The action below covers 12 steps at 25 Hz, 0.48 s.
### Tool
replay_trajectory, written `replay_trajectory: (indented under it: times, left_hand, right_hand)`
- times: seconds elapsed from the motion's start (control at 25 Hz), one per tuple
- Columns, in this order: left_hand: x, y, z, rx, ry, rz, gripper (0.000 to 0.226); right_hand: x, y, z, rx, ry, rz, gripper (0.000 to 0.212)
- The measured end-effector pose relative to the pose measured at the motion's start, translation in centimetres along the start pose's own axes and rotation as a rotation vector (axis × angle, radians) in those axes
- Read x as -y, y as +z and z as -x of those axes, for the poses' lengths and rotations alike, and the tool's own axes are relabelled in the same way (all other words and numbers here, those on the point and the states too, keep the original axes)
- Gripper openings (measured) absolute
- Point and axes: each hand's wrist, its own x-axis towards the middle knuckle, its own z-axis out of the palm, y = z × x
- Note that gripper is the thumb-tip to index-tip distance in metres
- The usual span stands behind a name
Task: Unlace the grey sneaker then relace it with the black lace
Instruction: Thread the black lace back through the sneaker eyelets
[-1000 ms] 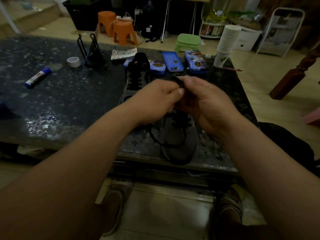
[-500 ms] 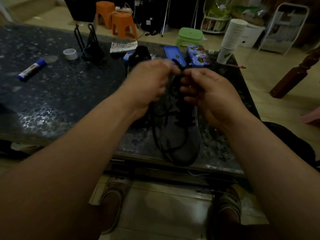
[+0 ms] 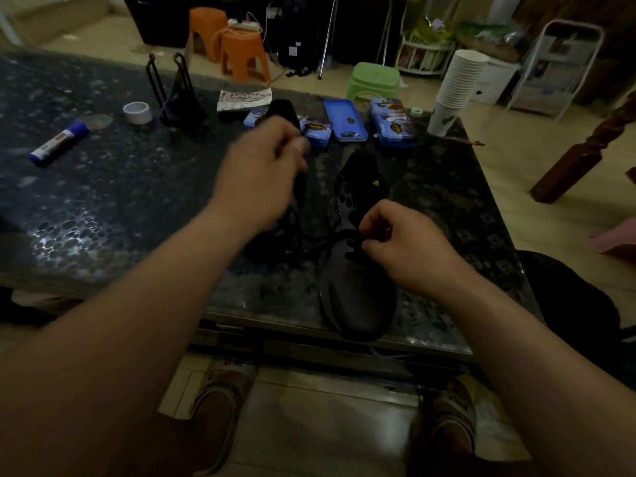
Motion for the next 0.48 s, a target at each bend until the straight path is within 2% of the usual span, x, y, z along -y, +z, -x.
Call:
replay_trajectory:
  times: [0.12,0.2,0.28,0.36,0.48]
  left_hand:
    - [0.0,2.6,1.6,0.266,-0.065,0.033,0.02]
    - [0.2,2.8,2.0,0.399,-0.193,0.14,0.02]
    - [0.1,3.2,2.9,0.5,-0.236,0.163,0.017]
    - [-0.1,3.5,3.5,0.531,-0.201,0.086,0.013]
    - [-0.2,3.4,3.3,0.483,-0.127,0.051,0.015]
  right_hand:
    - [-0.3,0.5,0.1,0.011,-0.039,-0.007,0.026]
    - [-0.4,0.6,0.2,0.029,-0.074,0.027,0.024]
    - [-0.5,0.5,0.3,0.059,-0.103,0.063,0.019]
    - [-0.5,0.4,0.3,0.058,-0.058,0.015,0.016]
    - [-0.2,0.4,-0.3,-0.026,0.103,-0.272,0.013]
